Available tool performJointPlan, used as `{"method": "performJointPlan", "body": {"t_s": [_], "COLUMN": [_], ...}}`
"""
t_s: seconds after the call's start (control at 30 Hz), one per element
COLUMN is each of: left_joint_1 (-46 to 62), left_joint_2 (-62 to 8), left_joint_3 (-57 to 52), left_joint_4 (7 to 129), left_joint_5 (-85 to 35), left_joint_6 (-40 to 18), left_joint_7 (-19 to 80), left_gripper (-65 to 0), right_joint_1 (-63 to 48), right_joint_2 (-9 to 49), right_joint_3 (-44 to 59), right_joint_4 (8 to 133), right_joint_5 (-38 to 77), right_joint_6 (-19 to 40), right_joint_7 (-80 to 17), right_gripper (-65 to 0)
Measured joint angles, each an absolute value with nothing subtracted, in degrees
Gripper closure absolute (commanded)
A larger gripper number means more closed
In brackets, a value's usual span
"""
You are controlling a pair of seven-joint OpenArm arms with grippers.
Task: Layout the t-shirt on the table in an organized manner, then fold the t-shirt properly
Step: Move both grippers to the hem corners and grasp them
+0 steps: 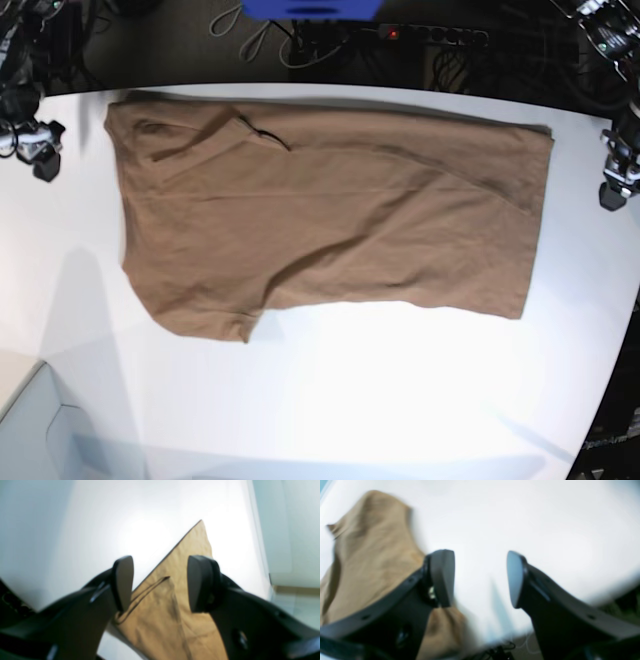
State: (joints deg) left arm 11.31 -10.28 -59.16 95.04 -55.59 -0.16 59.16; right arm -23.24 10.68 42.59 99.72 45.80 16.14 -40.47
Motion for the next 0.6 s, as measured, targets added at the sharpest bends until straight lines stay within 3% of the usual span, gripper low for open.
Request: {"method": "performJointPlan", "body": {"t_s": [0.13,0.3,0.6], "left_joint_1": [8.45,3.62,-3.9], "left_joint_2": [-10.48,-11.11,-12.4], "left_joint_3": [-59.05,-56.66,-48.9], "left_joint_4": [95.02,91.88,85.32], "left_joint_5": [-55.53,-55.46,-43.68], "left_joint_6": [-0.12,-0.16,-0.08], "left_joint_7": [58.67,58.48,58.96], "left_gripper": [-33.5,-39.0,-42.5], "right_joint_1": [-18.41,-9.23,15.18], "right_joint_2": [15.94,19.18,25.82], "right_joint_3": [33.26,23.86,5.67], "right_joint_4": [99.5,97.41,67.11], "right_joint_5": [45.78,46.28,41.85], "right_joint_6": [16.25,16.73,16.34], "right_joint_7": [-40.42,-39.62,-38.33], "right_gripper": [-37.8,-43.8,-45.9]}}
